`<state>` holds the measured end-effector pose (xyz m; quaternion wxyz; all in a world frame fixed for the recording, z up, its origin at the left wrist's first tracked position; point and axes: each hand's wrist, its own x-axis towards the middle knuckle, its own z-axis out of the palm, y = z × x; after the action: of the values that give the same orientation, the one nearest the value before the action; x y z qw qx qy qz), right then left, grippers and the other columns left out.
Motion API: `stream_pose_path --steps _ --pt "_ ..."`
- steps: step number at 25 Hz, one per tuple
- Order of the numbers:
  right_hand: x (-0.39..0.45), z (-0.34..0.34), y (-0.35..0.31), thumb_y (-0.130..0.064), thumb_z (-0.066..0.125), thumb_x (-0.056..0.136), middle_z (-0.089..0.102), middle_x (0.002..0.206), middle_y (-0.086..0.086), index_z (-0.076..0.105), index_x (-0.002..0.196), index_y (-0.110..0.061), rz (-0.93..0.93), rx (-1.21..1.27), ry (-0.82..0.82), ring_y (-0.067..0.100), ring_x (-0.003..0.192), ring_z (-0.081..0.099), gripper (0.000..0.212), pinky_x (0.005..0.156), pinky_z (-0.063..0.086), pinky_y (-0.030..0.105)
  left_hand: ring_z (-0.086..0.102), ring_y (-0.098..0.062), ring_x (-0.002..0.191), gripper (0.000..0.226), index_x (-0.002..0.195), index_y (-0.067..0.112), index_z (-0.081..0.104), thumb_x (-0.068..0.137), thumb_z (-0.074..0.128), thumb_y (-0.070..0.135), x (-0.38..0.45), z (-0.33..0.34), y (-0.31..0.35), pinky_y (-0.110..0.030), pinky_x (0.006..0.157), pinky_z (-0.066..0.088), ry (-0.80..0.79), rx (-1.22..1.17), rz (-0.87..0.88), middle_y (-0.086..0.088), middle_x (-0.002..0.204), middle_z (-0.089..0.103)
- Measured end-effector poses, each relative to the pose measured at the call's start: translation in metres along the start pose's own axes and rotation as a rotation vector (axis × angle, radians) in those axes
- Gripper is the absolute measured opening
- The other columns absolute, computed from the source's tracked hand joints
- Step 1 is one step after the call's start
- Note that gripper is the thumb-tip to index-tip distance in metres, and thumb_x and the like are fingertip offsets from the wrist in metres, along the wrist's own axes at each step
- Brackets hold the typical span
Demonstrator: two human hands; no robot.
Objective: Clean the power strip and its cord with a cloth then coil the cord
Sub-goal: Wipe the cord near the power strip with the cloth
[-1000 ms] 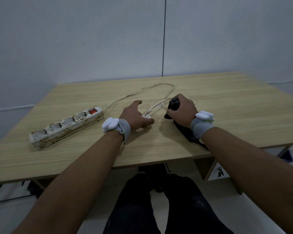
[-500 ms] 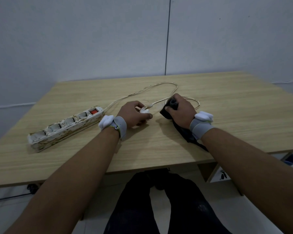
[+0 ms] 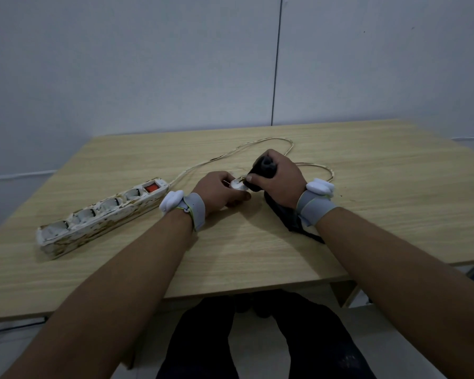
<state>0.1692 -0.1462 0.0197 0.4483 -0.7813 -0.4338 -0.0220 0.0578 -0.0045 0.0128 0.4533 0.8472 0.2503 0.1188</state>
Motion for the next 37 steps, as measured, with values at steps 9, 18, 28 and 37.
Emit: stream_pose_path --steps 9,18,28,37 --pt "0.014 0.01 -0.008 -0.033 0.079 0.07 0.063 0.081 -0.002 0.054 0.087 -0.016 -0.112 -0.093 -0.082 0.019 0.077 0.058 0.034 0.061 0.037 0.025 0.065 -0.008 0.054 0.026 0.08 0.021 0.066 0.066 0.086 0.03 0.008 -0.001 -0.005 -0.018 0.048 0.047 -0.025 0.053 0.038 0.004 0.066 0.07" --pt "0.019 0.002 0.004 -0.031 0.078 0.074 0.065 0.087 0.007 0.054 0.09 -0.011 -0.085 -0.144 -0.014 0.026 0.081 0.059 0.035 0.066 0.045 0.03 0.067 -0.009 0.056 0.023 0.08 0.02 0.07 0.067 0.085 0.033 0.011 -0.002 -0.009 -0.023 0.059 0.053 -0.034 0.02 0.041 0.005 0.064 0.072" --pt "0.015 0.013 -0.004 -0.031 0.078 0.073 0.063 0.082 0.001 0.055 0.088 -0.013 -0.148 -0.093 -0.057 0.021 0.076 0.058 0.033 0.06 0.037 0.022 0.07 -0.018 0.066 0.024 0.085 0.018 0.069 0.071 0.084 0.029 0.01 -0.001 -0.008 -0.03 0.066 0.057 -0.033 0.063 0.067 -0.001 0.073 0.073" --pt "0.011 0.006 0.0 -0.034 0.077 0.073 0.057 0.072 -0.006 0.051 0.081 -0.019 -0.079 -0.022 0.068 0.01 0.065 0.05 0.031 0.052 0.034 0.01 0.07 -0.02 0.065 0.026 0.081 0.018 0.069 0.067 0.085 0.033 0.01 0.0 -0.009 -0.036 0.07 0.058 -0.027 0.053 0.061 -0.002 0.07 0.072"
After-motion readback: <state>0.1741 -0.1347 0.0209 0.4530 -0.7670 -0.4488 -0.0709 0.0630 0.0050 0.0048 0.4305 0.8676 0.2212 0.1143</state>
